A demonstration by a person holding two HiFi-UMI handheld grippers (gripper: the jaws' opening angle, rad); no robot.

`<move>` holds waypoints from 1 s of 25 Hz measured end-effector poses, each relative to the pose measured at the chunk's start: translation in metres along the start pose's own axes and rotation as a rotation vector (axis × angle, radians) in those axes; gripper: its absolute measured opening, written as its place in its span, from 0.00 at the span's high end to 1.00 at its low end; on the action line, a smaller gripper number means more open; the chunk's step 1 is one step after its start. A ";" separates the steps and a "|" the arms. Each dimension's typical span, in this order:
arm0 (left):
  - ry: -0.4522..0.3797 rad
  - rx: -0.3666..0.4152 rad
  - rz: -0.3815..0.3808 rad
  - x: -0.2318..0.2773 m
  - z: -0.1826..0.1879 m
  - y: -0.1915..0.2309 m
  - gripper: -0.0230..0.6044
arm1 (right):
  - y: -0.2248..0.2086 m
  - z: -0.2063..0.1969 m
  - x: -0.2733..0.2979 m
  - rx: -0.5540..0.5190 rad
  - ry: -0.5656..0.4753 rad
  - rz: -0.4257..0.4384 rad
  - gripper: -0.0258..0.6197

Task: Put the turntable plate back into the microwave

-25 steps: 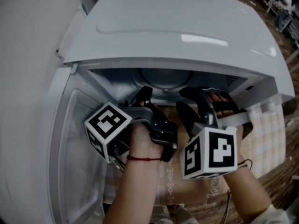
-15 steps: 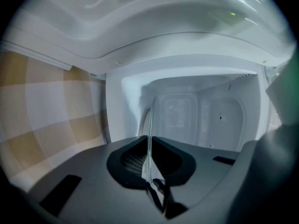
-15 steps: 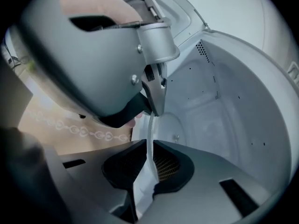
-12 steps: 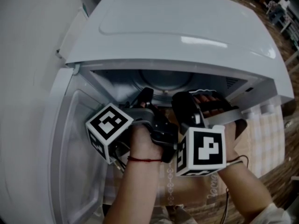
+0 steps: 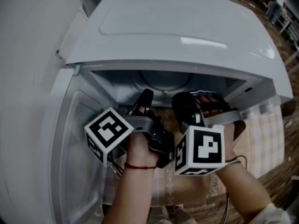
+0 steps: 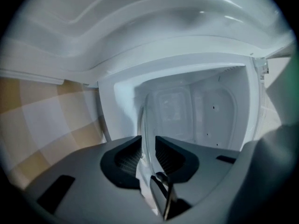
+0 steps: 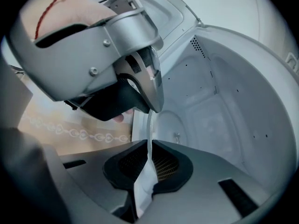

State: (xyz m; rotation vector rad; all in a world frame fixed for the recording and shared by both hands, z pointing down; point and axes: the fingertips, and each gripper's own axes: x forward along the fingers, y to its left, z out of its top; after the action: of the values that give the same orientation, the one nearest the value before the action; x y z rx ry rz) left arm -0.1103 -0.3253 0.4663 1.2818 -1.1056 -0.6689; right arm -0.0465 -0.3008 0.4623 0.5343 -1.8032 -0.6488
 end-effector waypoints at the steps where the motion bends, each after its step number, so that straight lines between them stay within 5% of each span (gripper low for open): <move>1: 0.004 0.024 -0.006 -0.003 0.000 0.000 0.83 | 0.001 0.000 0.001 -0.001 0.000 0.004 0.88; 9: 0.071 0.274 -0.063 -0.022 -0.014 -0.008 0.82 | 0.001 -0.005 0.002 -0.004 0.009 0.005 0.88; 15: 0.107 0.348 -0.057 -0.030 -0.019 -0.007 0.82 | 0.005 -0.007 0.006 -0.012 0.020 0.019 0.88; 25: 0.118 0.359 -0.083 -0.029 -0.019 -0.010 0.82 | 0.008 -0.009 0.008 0.007 0.021 0.013 0.88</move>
State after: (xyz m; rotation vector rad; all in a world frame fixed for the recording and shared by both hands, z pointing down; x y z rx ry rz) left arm -0.1023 -0.2938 0.4505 1.6598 -1.1117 -0.4599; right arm -0.0404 -0.3016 0.4756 0.5320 -1.7887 -0.6268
